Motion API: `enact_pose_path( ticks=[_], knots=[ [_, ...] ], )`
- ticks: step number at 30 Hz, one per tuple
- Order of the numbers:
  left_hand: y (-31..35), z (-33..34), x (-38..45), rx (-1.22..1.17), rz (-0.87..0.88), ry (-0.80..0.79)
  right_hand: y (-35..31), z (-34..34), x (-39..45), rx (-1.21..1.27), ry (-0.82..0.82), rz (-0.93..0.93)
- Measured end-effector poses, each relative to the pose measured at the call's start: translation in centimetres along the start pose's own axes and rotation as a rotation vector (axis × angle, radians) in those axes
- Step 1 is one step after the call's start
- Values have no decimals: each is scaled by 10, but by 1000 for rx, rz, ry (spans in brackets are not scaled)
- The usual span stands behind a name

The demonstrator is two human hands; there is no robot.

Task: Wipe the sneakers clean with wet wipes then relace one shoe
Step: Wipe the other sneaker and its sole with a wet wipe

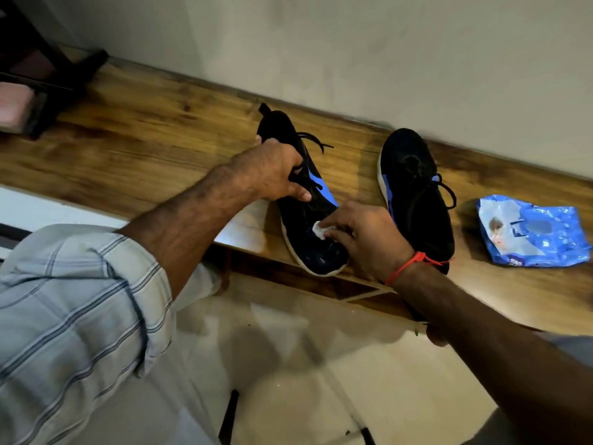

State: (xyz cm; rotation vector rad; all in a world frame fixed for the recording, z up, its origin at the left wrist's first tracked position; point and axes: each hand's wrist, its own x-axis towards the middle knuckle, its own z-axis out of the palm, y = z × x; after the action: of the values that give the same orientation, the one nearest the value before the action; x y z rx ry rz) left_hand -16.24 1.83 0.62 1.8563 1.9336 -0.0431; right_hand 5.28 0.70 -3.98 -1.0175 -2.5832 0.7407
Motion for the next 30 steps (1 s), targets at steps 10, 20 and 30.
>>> enact_pose_path(
  ticks=[10, 20, 30],
  knots=[
    [8, 6, 4, 40, 39, -13, 3, -19, -2, -191, -240, 14],
    [13, 12, 2, 102, 32, -15, -6, -17, -5, -155, -240, -17],
    [13, 15, 2, 71, 37, 16, -11, -14, -4, -126, -248, -28]
  ],
)
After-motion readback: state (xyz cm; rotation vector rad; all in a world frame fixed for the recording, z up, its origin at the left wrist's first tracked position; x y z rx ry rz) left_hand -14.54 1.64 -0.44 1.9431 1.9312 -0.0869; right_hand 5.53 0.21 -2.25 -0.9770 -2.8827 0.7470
